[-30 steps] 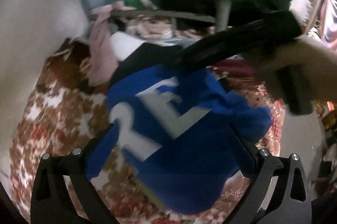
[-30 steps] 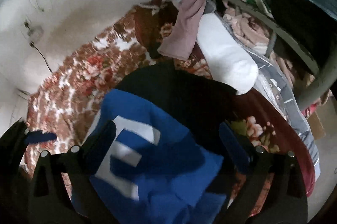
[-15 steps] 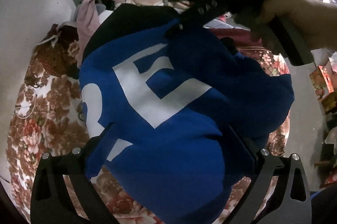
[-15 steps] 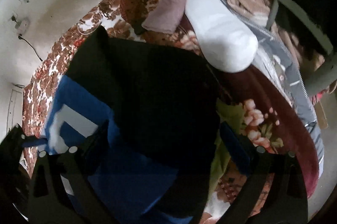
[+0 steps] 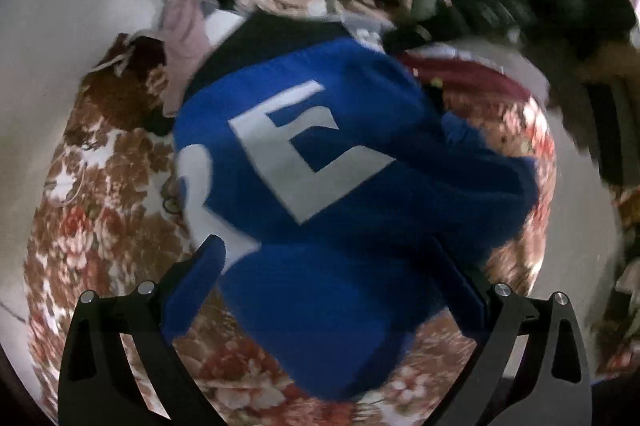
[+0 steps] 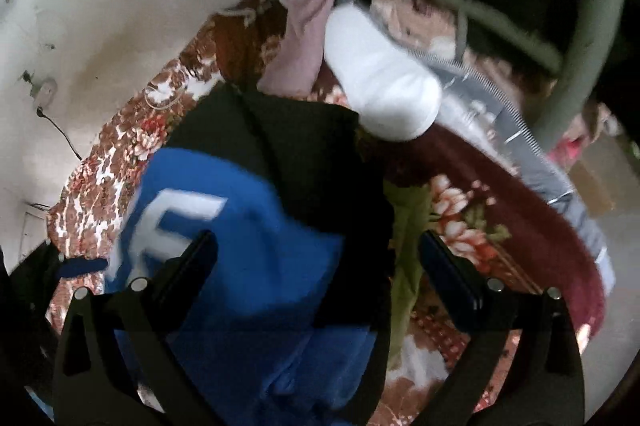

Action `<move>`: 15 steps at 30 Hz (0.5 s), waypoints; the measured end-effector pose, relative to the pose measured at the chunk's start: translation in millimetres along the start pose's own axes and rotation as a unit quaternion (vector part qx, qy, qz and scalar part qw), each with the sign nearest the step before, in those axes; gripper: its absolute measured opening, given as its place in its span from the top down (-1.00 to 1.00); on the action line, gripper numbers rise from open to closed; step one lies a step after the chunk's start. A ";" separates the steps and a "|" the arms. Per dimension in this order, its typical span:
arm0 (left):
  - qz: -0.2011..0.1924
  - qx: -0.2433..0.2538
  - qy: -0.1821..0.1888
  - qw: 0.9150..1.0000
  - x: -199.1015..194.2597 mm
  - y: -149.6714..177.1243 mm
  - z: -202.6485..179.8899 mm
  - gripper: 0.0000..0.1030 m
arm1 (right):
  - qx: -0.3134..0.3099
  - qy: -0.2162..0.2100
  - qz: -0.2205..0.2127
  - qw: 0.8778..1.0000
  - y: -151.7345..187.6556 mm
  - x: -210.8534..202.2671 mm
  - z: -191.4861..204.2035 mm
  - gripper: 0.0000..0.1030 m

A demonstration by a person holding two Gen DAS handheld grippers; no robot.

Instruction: Fold large clothes

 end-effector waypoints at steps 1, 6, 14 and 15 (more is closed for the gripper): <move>-0.008 -0.004 -0.001 1.000 -7.4 1.0 -1.2 -0.90 | -0.003 0.011 -0.008 1.000 5.1 -10.3 4.0 -0.91; -0.051 -0.015 -0.004 0.999 -53.0 18.7 -15.6 -0.90 | -0.014 0.050 -0.057 0.997 30.8 -60.2 22.9 -0.91; -0.092 -0.044 -0.010 0.995 -116.2 76.2 -45.6 -0.90 | -0.006 0.094 -0.097 0.991 98.6 -136.1 55.4 -0.91; -0.096 -0.050 -0.008 0.994 -123.6 84.1 -50.0 -0.90 | -0.006 0.102 -0.098 0.990 109.7 -146.6 59.9 -0.91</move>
Point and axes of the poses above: each gripper's, at about its wrist camera, not at the fingertips, and x roughly the way its jaws point, z to its left, y to its underside, the point moved 9 cm from there along x, roughly the way its jaws point, and after that the axes turned 8 degrees about z, right-handed, at the moved point
